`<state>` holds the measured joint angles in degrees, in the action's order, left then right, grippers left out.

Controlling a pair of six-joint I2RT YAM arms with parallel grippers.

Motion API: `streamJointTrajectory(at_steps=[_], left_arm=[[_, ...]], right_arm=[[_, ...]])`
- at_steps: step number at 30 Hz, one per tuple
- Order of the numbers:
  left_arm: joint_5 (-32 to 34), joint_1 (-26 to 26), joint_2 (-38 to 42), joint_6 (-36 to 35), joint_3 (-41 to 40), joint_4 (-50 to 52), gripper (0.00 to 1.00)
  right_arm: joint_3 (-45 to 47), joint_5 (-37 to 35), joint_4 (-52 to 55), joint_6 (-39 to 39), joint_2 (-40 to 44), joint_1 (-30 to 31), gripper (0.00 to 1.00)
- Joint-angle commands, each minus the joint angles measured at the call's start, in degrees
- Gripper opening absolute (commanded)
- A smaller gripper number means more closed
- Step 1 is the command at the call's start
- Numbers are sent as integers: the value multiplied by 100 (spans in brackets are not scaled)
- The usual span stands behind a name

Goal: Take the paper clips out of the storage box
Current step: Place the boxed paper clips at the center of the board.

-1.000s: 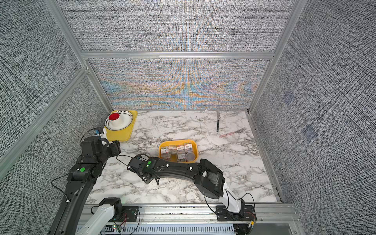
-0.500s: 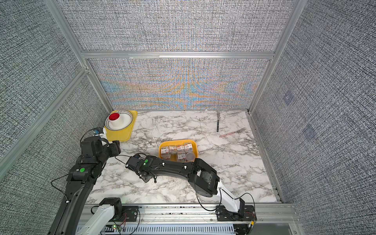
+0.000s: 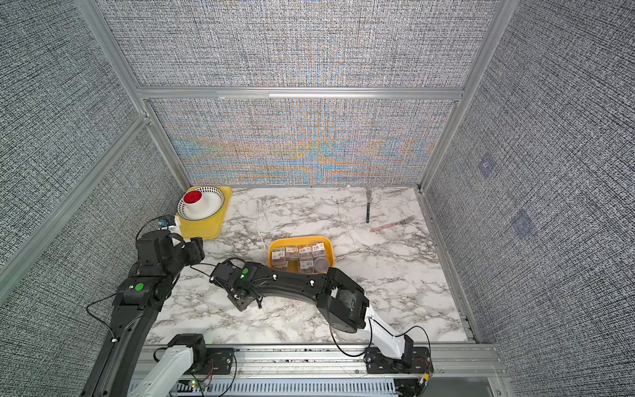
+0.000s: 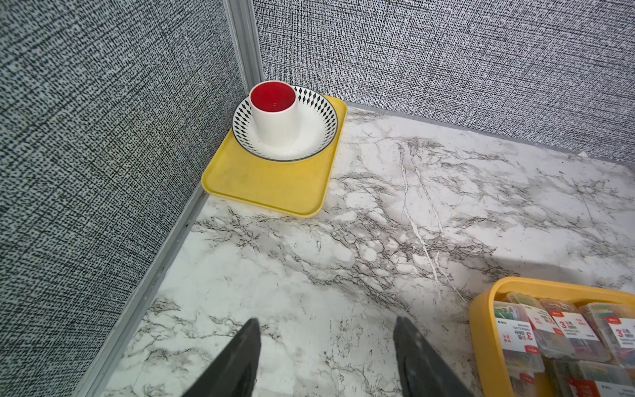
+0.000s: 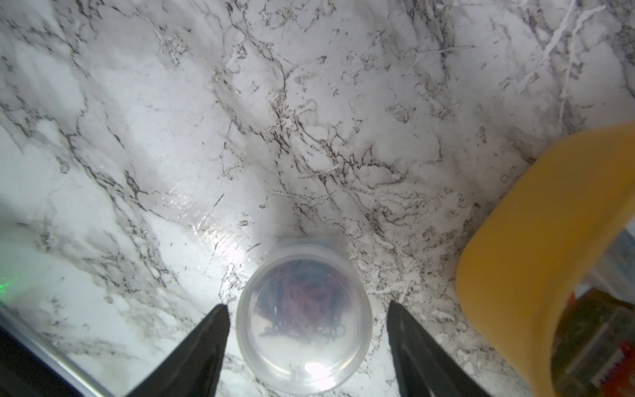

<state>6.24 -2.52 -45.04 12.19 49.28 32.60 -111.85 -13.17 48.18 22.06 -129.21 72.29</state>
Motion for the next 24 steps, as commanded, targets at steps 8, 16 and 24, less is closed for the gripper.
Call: streamJointTrajectory(at_steps=[8, 16, 24], left_arm=[[6, 1, 96, -17, -15, -217, 64], [0, 7, 363, 14, -83, -337, 65], [-202, -7, 428, 38, -261, -566, 63]], right_arm=[[53, -10, -104, 69, 260, 4, 87], [912, -128, -603, 287, 1397, -186, 87], [2894, -274, -1333, 451, 3373, -1069, 87]])
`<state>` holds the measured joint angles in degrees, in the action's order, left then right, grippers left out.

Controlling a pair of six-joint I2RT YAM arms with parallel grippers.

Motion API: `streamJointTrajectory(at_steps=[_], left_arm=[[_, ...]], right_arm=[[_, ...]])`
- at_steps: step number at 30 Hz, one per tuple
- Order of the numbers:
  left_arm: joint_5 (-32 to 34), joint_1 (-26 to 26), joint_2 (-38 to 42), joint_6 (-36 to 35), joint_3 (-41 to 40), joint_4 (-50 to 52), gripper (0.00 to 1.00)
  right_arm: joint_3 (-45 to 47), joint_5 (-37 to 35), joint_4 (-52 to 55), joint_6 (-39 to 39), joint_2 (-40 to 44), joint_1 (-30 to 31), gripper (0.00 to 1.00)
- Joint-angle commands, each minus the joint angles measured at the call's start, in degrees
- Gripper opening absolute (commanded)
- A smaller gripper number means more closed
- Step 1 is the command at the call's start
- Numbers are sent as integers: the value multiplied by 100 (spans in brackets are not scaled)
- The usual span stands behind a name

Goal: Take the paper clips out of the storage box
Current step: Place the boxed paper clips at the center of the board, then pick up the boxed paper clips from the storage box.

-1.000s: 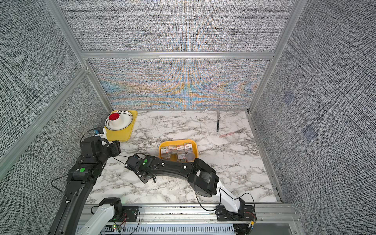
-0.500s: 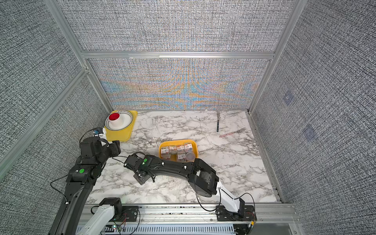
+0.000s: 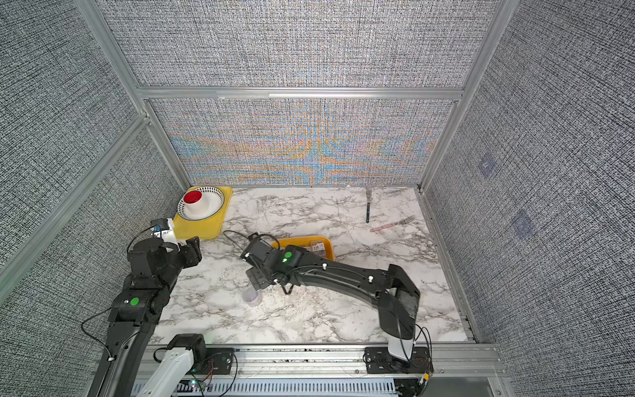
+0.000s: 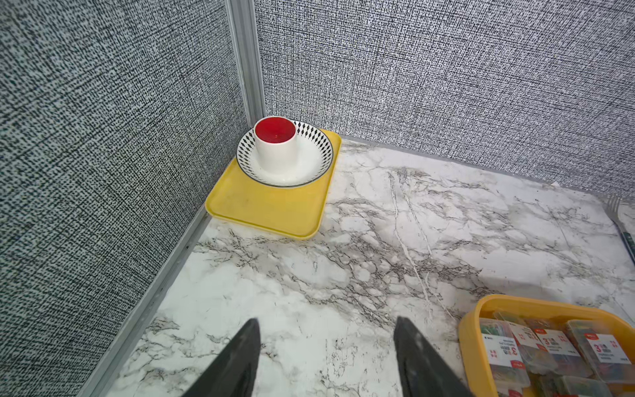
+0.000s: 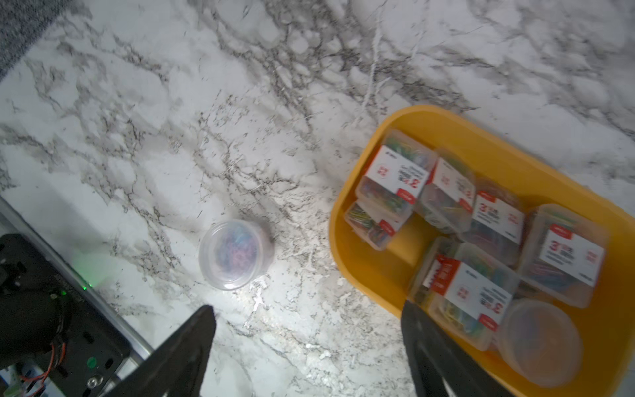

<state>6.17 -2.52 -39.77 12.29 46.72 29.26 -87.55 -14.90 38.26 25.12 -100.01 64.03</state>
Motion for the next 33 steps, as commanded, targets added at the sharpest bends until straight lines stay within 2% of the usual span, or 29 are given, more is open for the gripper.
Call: streamJointTrajectory(at_steps=[1, 6, 9, 16, 22, 25, 29, 33], left_arm=[[-342, -3, -168, 37, -3, -244, 63], [-1663, -37, -660, 562, -51, -204, 52], [-1960, -346, -923, 964, -71, -81, 46], [-988, -2145, -1628, 1469, 599, 531, 43], [-361, -3757, -3113, 1905, 1604, 806, 43], [-251, -4501, -4150, 1996, 2448, 1103, 44], [-36, -5179, -5543, 2033, 3909, 1916, 56], [122, -5442, -6570, 2029, 5002, 2427, 58]], right_arm=[[748, -63, -423, 171, 677, -398, 87], [2029, 138, -676, 213, 1718, -1196, 87], [2581, 307, -763, 195, 2191, -1669, 87], [3468, 792, -991, 85, 3102, -2893, 87], [3845, 961, -1010, 178, 3600, -3797, 87], [4000, 1117, -1018, 260, 3815, -4196, 87], [4121, 1208, -1014, 304, 4114, -4587, 87], [4308, 1259, -959, 245, 4346, -4846, 87]])
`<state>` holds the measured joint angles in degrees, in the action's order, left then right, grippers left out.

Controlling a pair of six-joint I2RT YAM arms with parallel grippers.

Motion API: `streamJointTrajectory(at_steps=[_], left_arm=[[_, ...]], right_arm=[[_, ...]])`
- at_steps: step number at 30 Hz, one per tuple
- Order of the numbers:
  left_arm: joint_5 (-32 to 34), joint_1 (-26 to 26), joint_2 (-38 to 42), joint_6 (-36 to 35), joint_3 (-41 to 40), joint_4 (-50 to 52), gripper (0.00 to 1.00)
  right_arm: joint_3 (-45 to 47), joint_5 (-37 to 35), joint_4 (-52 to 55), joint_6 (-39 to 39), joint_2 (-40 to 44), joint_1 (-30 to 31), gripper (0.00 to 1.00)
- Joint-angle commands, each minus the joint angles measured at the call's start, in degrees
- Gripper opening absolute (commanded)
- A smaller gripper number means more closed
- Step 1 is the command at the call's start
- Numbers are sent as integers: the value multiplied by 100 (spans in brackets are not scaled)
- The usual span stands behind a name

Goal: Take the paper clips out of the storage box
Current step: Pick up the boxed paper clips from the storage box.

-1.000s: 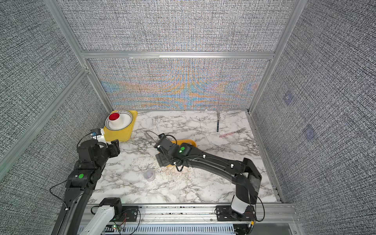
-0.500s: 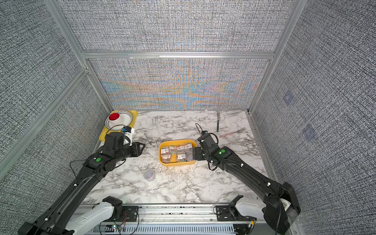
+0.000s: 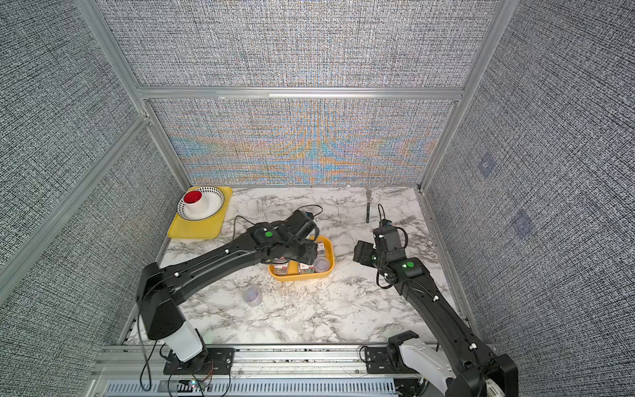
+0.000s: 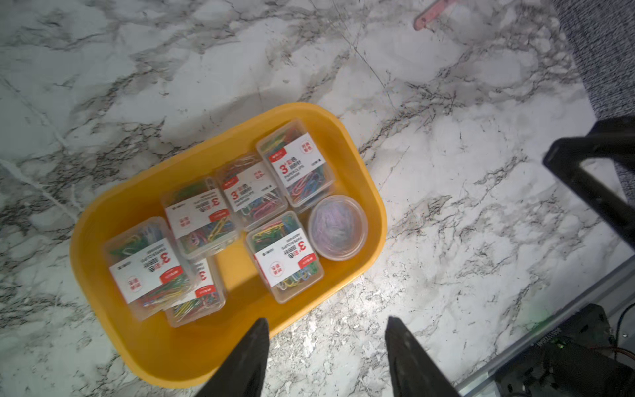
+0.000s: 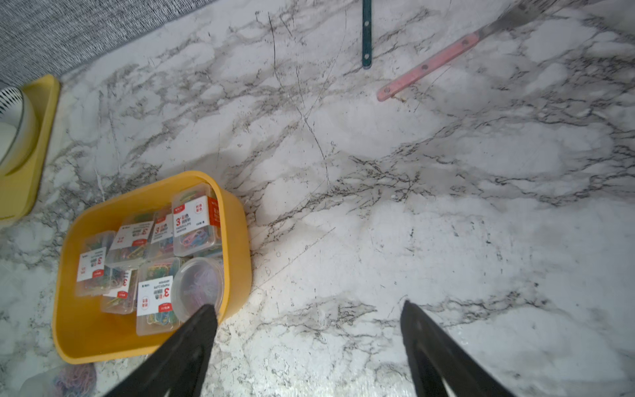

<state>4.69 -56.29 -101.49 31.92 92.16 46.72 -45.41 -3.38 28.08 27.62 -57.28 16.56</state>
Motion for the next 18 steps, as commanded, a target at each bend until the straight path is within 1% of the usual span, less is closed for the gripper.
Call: streamJointTrajectory(at_steps=[1, 5, 10, 13, 18], left_arm=[[274, -70, -596, 52, 672, 799, 58], [129, -101, -1393, -54, 1479, 1204, 58], [16, -136, -2148, -116, 2140, 1717, 60], [-44, -169, -2384, -141, 2307, 1816, 61], [127, -189, -2637, -207, 2565, 2034, 64]], right_arm=[[91, 119, 73, -29, 97, -141, 87], [98, 162, 178, -122, 146, -253, 87], [150, 201, 228, -203, 238, -359, 87], [183, 262, 228, -250, 269, -425, 87], [221, 346, 208, -284, 274, -477, 87]])
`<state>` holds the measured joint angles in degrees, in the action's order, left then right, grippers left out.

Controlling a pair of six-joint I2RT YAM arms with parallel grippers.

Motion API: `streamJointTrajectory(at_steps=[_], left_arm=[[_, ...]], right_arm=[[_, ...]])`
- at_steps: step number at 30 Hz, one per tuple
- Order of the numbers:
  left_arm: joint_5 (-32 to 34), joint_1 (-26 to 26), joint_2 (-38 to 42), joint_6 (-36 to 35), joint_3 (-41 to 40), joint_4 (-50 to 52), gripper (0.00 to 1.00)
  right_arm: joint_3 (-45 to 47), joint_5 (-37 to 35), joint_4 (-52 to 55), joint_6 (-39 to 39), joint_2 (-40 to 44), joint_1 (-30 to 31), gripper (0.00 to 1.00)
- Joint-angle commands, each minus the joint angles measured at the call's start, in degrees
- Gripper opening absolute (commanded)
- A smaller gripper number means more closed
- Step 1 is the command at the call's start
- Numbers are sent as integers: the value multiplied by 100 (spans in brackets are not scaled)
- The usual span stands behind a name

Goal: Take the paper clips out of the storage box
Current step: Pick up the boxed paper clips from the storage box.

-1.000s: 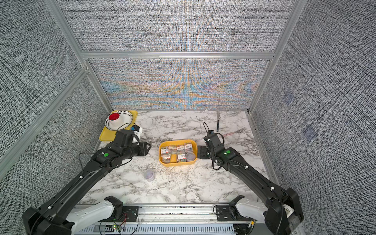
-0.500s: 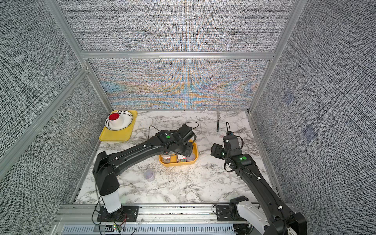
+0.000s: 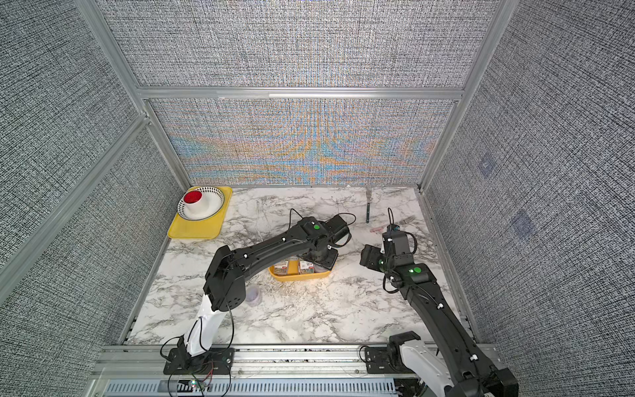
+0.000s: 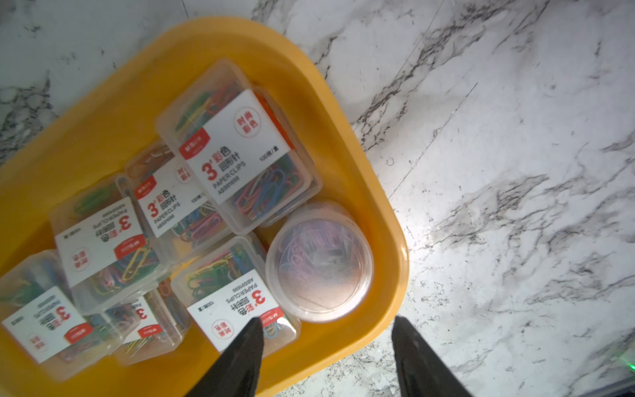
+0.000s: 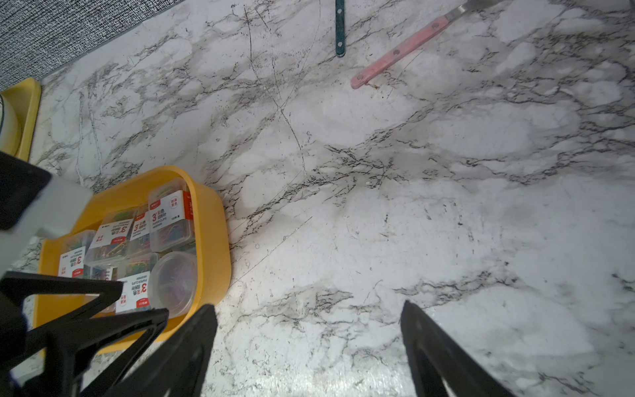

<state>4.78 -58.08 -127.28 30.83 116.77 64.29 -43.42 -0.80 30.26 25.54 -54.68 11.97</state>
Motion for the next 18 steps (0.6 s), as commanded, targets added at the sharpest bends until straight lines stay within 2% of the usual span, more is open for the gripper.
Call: streamJointTrajectory(at_steps=[1, 10, 18], left_arm=[[146, -5, -90, -118, 133, 278, 65], [511, -10, -590, -207, 734, 662, 67], [381, -10, -892, -269, 1211, 689, 69]], right_arm=[[31, 106, -10, -85, 10, -12, 87], [129, 150, -64, -114, 40, -43, 87], [140, 176, -34, -152, 62, -56, 87]])
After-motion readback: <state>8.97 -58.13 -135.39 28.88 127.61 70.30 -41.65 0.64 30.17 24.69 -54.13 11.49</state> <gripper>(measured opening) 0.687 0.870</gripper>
